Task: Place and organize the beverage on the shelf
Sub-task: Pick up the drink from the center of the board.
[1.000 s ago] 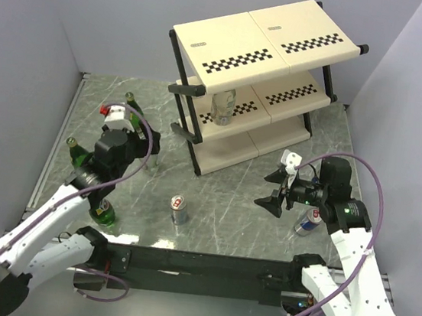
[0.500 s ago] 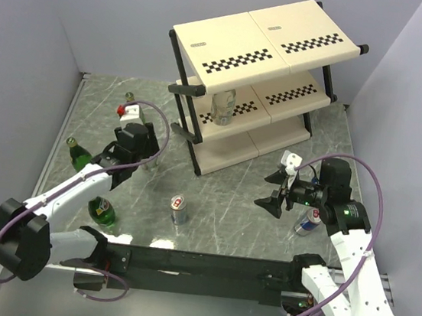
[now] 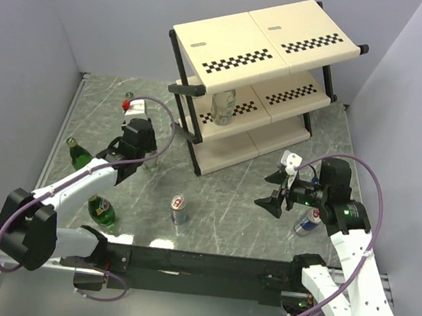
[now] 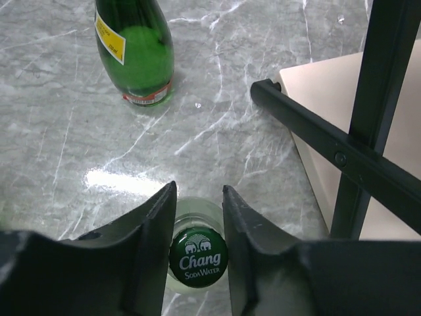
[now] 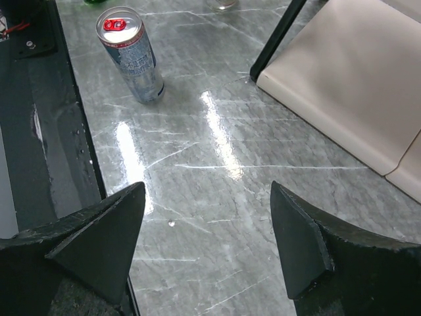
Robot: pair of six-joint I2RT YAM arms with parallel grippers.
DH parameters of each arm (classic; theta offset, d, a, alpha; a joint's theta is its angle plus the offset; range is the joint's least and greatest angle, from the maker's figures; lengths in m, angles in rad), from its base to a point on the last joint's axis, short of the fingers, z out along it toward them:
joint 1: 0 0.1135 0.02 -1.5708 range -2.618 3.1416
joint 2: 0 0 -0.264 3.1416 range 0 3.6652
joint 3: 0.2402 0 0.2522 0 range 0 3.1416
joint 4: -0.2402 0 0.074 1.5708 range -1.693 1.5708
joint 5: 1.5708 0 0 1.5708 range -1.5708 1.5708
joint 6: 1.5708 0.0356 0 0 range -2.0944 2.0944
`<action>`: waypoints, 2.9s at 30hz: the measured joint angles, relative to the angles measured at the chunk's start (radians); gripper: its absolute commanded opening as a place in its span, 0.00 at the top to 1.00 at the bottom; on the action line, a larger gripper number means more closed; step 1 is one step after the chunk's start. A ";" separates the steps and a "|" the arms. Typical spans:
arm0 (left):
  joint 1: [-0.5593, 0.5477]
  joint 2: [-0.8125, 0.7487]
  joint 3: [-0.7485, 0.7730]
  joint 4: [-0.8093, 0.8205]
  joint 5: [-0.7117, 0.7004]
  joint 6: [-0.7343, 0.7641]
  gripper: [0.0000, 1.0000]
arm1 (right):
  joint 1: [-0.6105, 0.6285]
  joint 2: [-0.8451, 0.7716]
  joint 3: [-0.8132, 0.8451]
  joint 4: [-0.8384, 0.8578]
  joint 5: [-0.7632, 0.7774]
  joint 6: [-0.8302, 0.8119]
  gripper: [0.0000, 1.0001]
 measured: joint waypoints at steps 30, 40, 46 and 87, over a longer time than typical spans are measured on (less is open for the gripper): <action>-0.028 0.004 0.025 -0.041 -0.060 0.028 0.55 | 0.000 0.008 0.000 -0.004 0.000 0.000 0.17; -0.037 0.029 0.028 -0.048 -0.073 0.029 0.59 | 0.000 0.008 0.000 -0.005 0.000 0.000 0.17; -0.039 0.035 0.029 -0.048 -0.089 0.036 0.69 | 0.000 0.008 0.000 -0.005 0.000 0.000 0.17; -0.069 -0.267 0.170 -0.348 0.151 0.097 1.00 | 0.148 0.081 0.000 0.056 -0.028 0.004 0.18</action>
